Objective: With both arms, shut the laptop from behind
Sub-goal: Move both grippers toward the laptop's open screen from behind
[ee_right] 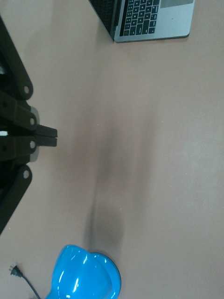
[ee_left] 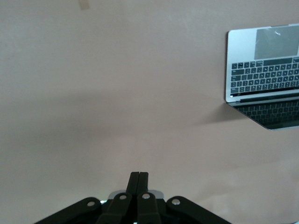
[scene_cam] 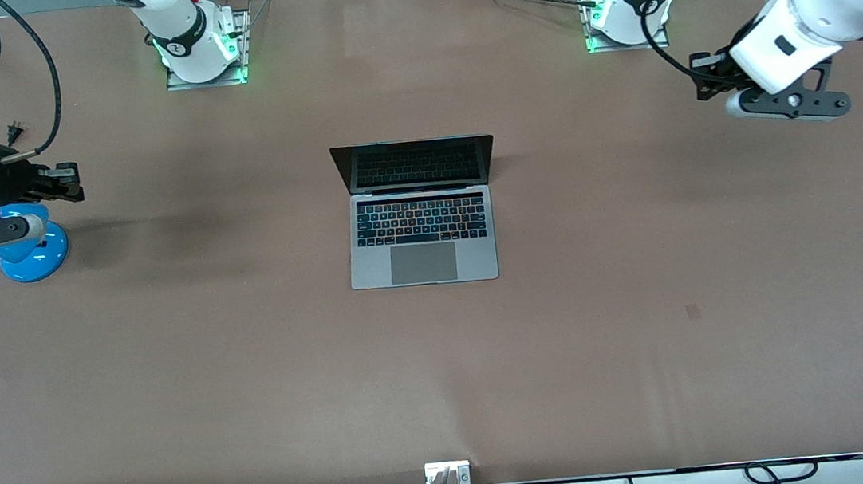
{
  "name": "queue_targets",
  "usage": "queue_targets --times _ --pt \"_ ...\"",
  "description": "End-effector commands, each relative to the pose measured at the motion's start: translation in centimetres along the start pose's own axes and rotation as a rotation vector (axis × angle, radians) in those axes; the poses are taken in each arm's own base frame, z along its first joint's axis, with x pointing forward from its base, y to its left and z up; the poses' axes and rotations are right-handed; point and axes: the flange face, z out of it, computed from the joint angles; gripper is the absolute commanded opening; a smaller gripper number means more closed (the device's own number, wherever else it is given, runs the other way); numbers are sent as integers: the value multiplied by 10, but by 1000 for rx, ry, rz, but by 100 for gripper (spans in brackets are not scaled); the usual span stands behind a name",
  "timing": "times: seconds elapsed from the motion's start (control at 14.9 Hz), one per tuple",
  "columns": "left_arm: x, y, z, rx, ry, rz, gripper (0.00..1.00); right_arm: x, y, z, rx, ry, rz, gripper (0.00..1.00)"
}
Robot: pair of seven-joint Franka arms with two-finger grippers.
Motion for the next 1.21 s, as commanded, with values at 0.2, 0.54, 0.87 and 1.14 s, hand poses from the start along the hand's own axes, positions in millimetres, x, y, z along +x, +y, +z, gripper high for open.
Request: queue_targets --times 0.2,0.54,0.87,1.14 --pt "7 76 30 -73 -46 129 0 -7 -43 23 79 -71 -27 0" --pt "8 133 80 -56 -146 127 0 -15 -125 37 69 -104 50 0" --pt "6 184 145 -57 -112 140 0 -36 -173 63 54 -88 74 0" --pt "8 212 193 -75 -112 104 0 -67 -231 101 40 -16 111 0"
